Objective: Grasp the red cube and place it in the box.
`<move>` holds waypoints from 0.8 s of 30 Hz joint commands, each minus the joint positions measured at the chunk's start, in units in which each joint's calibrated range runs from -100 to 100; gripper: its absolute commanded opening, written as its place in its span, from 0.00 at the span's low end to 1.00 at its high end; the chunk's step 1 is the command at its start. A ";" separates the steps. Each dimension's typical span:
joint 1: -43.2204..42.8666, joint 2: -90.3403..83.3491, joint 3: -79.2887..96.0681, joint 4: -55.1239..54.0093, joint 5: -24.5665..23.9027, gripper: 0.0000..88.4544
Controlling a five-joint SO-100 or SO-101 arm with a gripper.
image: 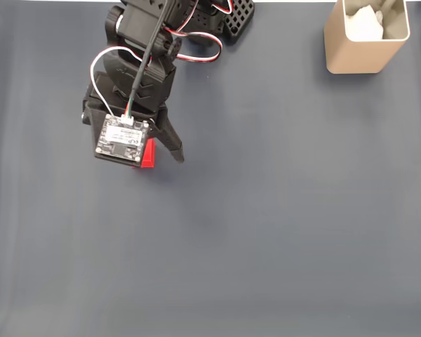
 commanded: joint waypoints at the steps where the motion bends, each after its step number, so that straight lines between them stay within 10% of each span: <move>1: -0.41 -0.39 1.05 -2.46 0.20 0.48; 24: -1.55 4.45 2.78 -6.81 -0.29 0.48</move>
